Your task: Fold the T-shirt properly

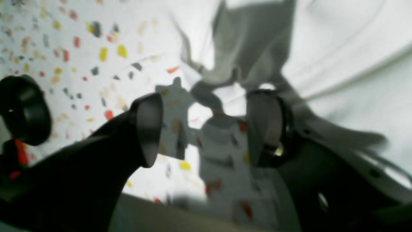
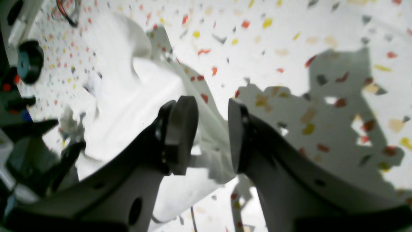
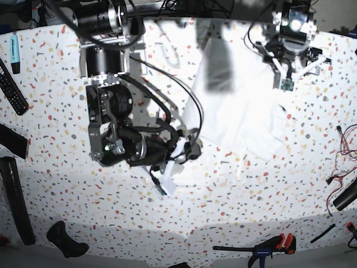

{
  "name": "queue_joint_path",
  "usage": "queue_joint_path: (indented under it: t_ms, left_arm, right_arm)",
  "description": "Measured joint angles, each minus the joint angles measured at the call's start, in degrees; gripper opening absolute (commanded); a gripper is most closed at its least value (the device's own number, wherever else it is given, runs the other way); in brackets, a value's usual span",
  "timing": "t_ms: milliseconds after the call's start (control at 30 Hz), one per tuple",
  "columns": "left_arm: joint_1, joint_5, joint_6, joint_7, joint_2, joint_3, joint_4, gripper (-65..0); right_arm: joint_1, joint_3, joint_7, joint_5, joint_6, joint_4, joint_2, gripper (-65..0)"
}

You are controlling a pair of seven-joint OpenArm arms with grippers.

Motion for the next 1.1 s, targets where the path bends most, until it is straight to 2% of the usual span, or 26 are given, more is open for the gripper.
queue_joint_path:
  t_ms: [67,167,233,333,433,633,800,933,1100]
  left_arm:
    - [-3.1,0.2,0.2,-1.9,0.0,-0.1,-3.4,-25.9]
    - [-6.9,0.1,0.1,-1.9,-0.3,-0.3,-4.3,-25.9]
    - [-8.5,-0.5,-2.2,-3.6,-0.2,-0.3,-4.5,-25.9]
    - [-10.8,-6.8,-5.8,-9.1,-0.2,-0.3,-4.5,-25.9]
    - [-13.0,-11.0,-8.5,-10.7,0.1,-0.2,-5.9,-25.9]
    - [-17.3,-11.9,-9.7,-13.4,0.5,0.0,-14.9,-25.9]
    - [-21.0,-12.3,-11.3,-18.0,0.5,0.0,-21.5,-25.9]
    - [-23.6,-15.6,-12.7,-16.8,0.4,-0.1,-22.8,-25.9]
    - [-24.5,-16.9,-15.2,-16.2,1.4,-0.3,-22.9,-25.9]
  right_arm:
    - [-0.9,0.0,0.1,0.0,0.0,0.0,0.0,-44.4]
    - [-1.2,0.2,0.1,0.0,0.0,-0.1,0.2,-44.4]
    - [-0.9,0.1,2.2,-2.1,0.0,-0.1,0.2,-44.4]
    - [-0.8,0.2,2.3,-3.0,0.0,-0.1,0.5,-44.4]
    - [-0.9,0.2,1.8,-3.0,0.0,-0.1,0.5,-44.4]
    - [-0.9,0.1,1.2,-2.9,0.0,-0.1,0.7,-44.4]
    - [-0.6,0.4,1.3,-1.9,0.0,-0.1,3.0,-44.4]
    - [-0.6,4.2,1.6,-1.9,0.0,0.2,4.7,-44.4]
    - [-0.4,12.9,0.1,3.1,0.0,0.9,5.8,-44.4]
